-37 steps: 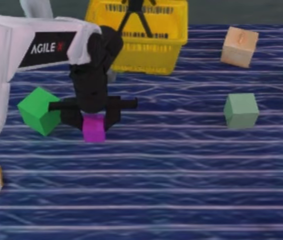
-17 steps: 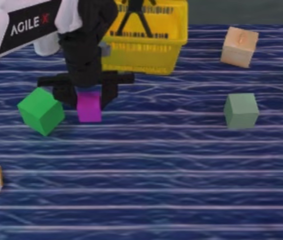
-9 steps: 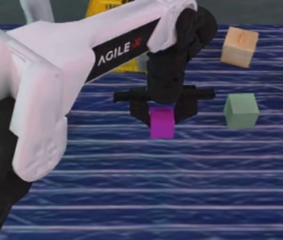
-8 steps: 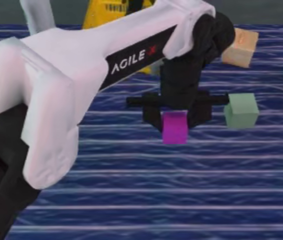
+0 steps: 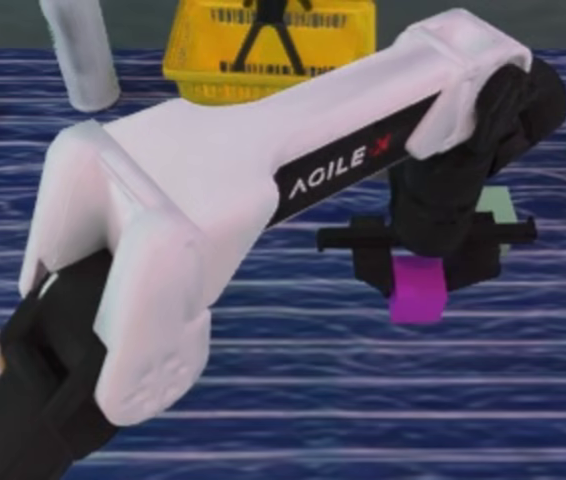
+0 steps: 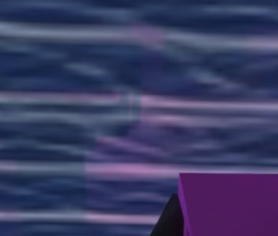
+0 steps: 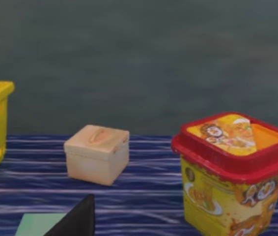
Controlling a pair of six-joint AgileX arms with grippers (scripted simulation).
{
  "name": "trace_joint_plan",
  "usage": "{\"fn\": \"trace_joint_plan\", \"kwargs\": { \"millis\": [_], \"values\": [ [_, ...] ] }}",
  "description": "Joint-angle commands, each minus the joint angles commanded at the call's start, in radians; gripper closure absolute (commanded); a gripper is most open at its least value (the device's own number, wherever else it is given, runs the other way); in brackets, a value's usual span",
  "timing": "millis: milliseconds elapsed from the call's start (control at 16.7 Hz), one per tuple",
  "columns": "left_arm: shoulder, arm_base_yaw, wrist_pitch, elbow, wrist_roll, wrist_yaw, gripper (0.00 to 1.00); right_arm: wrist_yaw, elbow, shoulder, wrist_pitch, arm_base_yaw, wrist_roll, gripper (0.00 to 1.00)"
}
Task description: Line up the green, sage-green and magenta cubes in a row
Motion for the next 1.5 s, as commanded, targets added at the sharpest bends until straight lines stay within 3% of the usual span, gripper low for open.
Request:
{"fn": "trace_joint_plan", "kwargs": {
  "millis": [540, 840, 1500],
  "values": [
    [0.008, -0.003, 0.251, -0.246, -0.004, 0.000, 1.00, 0.000, 0.000, 0.000, 0.000, 0.000, 0.000, 0.00],
    [0.010, -0.005, 0.270, -0.265, -0.005, -0.001, 1.00, 0.000, 0.000, 0.000, 0.000, 0.000, 0.000, 0.00],
    [0.010, -0.005, 0.270, -0.265, -0.005, -0.001, 0.17, 0.000, 0.000, 0.000, 0.000, 0.000, 0.000, 0.00]
  ]
}}
